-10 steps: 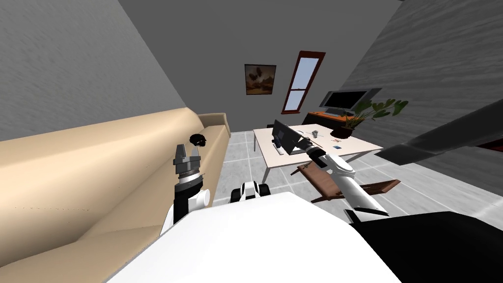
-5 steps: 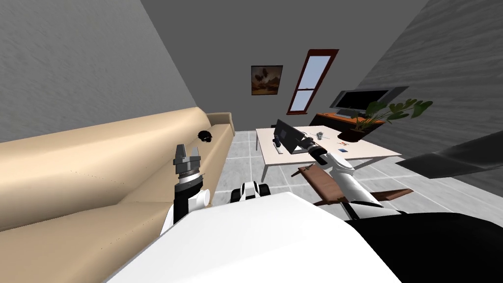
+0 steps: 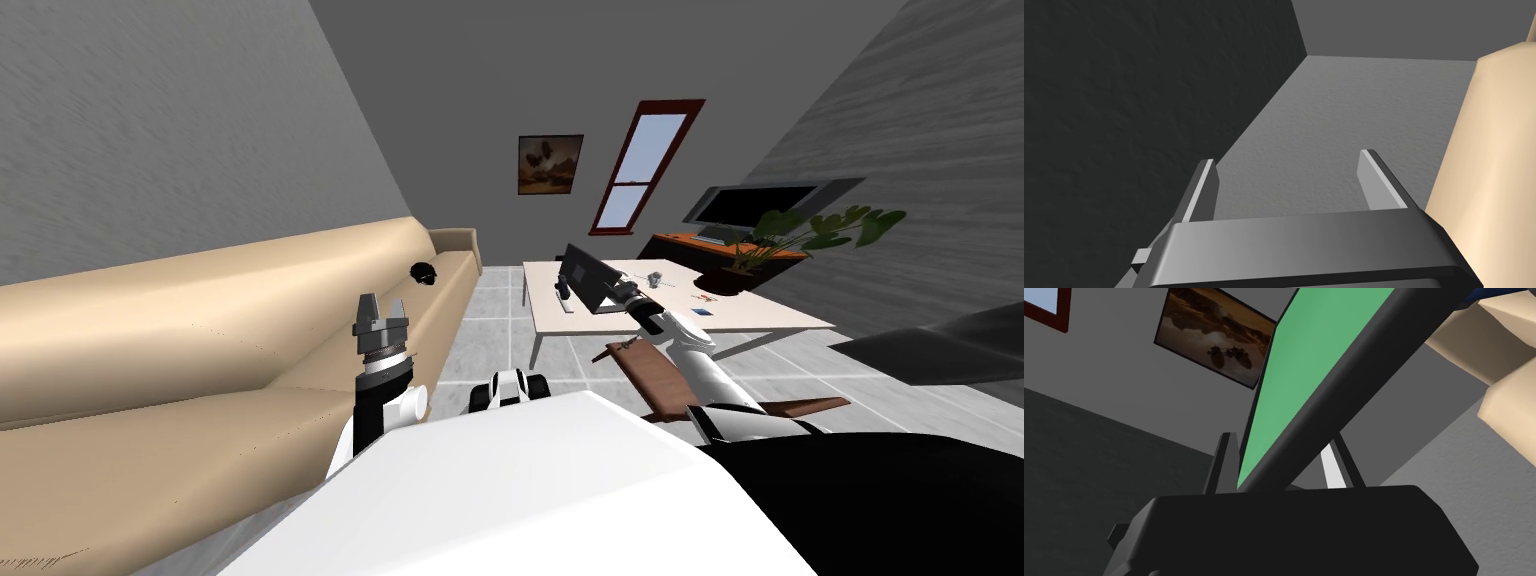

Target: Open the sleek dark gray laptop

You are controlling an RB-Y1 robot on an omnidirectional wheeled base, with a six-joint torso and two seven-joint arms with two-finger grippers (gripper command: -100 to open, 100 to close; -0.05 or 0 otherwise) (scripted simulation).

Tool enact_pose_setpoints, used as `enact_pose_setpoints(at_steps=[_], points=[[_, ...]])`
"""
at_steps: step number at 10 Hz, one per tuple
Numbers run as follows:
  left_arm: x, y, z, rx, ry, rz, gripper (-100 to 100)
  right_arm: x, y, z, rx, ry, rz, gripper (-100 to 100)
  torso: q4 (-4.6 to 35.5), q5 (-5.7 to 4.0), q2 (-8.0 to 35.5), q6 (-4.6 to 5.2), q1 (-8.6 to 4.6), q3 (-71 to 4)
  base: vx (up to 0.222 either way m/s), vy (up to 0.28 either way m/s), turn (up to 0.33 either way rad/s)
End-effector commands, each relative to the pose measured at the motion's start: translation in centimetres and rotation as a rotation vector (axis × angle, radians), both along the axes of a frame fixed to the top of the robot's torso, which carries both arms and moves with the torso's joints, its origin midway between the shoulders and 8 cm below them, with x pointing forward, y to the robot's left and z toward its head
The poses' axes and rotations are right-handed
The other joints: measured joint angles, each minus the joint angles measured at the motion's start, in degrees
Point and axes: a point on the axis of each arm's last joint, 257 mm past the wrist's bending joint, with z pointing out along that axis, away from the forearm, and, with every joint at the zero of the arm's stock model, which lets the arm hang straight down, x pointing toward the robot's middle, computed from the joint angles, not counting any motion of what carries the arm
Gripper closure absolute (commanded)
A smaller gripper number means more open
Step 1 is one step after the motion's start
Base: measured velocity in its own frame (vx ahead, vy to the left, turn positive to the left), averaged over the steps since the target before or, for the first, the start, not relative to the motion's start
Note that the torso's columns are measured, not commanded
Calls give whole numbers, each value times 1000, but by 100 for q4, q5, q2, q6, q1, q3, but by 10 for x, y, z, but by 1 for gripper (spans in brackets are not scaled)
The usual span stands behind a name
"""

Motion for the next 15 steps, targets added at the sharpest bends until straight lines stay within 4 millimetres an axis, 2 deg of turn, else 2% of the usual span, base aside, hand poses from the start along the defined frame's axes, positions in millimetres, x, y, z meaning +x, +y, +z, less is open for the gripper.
enact_pose_setpoints(at_steps=[1, 5, 6, 7, 8, 11, 12, 15], points=[[0, 0, 0, 0, 0, 0, 0, 0, -1, -21, 155, -13, -19, 100, -3, -8, -1, 6, -14, 0, -33, -174, 43], [0, 0, 0, 0, 0, 0, 0, 3, 4, -42, 317, -31, -33, 100, -39, -43, -21, 29, -32, -10, -24, -117, 21], [0, 0, 0, 0, 0, 0, 0, 7, 6, -24, 285, -52, -13, 100, -43, -48, -20, 25, -36, -9, -12, -46, 15], [0, 0, 0, 0, 0, 0, 0, 7, 15, -41, 376, -63, -12, 100, -35, -27, -21, 12, -1, -12, 5, -86, -20], [0, 0, 0, 0, 0, 0, 0, 7, 15, -41, 376, -63, -12, 100, -38, -29, -21, 4, 3, -10, 7, -103, -20], [0, 0, 0, 0, 0, 0, 0, 5, 29, -72, 500, -66, -17, 100, -63, -62, -33, -5, -14, -14, 3, -104, -14], [0, 0, 0, 0, 0, 0, 0, 5, 29, -72, 500, -66, -17, 100, -65, -66, -40, -14, -18, -18, 0, -71, -12], [0, 0, 0, 0, 0, 0, 0, 3, 40, -92, 583, -70, -20, 100, -73, -67, -46, -21, 1, -21, -3, -53, -12]])
